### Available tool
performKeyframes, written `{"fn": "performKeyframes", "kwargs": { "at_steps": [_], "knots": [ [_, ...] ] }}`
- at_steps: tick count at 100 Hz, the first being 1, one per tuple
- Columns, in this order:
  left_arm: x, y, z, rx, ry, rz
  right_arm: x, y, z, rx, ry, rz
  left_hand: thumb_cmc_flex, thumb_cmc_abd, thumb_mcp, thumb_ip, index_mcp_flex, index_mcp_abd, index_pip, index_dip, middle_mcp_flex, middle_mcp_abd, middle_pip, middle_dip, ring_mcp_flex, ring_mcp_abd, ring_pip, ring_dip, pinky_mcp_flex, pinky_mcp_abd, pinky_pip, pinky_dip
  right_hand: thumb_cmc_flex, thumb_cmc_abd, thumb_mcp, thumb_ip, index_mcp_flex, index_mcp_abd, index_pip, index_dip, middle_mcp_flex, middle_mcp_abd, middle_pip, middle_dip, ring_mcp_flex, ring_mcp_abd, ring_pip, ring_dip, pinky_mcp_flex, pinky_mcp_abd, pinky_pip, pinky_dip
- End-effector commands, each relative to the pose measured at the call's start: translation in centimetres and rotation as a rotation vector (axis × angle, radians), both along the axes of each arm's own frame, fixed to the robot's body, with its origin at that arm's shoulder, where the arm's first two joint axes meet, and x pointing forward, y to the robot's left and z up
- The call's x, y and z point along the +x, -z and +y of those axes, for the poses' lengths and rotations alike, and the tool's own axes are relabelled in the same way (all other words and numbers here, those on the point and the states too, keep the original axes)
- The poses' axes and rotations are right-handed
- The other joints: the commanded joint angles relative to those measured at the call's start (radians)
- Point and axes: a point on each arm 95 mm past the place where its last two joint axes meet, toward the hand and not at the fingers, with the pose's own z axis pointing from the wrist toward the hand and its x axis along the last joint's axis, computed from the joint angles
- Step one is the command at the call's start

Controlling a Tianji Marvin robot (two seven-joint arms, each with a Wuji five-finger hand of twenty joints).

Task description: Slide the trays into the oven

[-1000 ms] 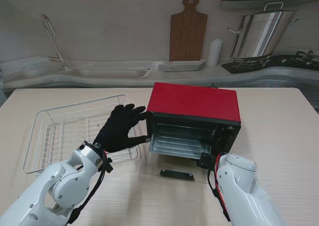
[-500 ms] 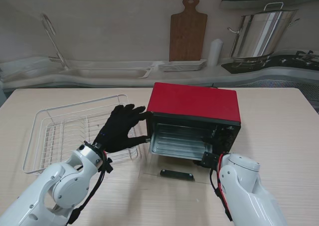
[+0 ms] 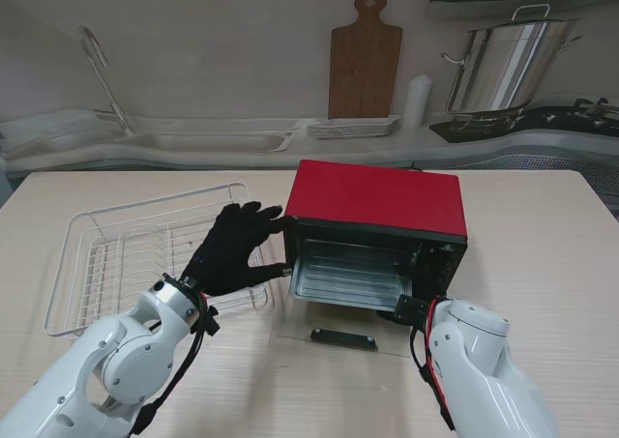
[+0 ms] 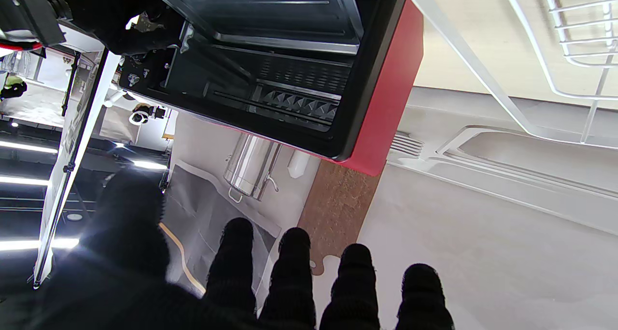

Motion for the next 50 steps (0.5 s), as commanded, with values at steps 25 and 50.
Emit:
{"fn": "performKeyframes", "kwargs": {
  "at_steps": [25, 50],
  "knots": [
    [-0.24, 0.09, -0.25, -0.003, 0.007, 0.015, -1.03, 1.33, -0.71, -0.001, -0.010, 0.026, -0.007, 0.030, 0.004, 0.015, -0.021, 0.006, 0.003, 0.015, -0.038, -0.021, 0.006, -0.005, -0.030, -0.035, -0.020, -0.010, -0.020, -0.029, -0.050, -0.012, -0.051, -0.023, -0.041, 0.021, -0.041, -0.041, 0.017, 0.007, 0.061, -0.007, 0.008, -0.005, 0.039, 0.014, 0.012, -0.002, -0.069, 0.148, 0.041, -0.008],
    [-0.23, 0.15, -0.32, -0.005, 0.008, 0.016, -1.33, 1.26, -1.16, -0.013, -0.054, 0.011, -0.008, 0.030, 0.004, 0.015, -0.022, 0.005, 0.003, 0.015, -0.037, -0.022, 0.006, -0.004, -0.030, -0.035, -0.020, -0.010, -0.020, -0.029, -0.050, -0.012, -0.052, 0.030, -0.122, 0.032, -0.104, -0.032, -0.033, 0.003, -0.024, 0.011, -0.036, -0.017, -0.050, 0.025, -0.036, -0.015, -0.151, 0.156, -0.054, -0.017]
  ]
}}
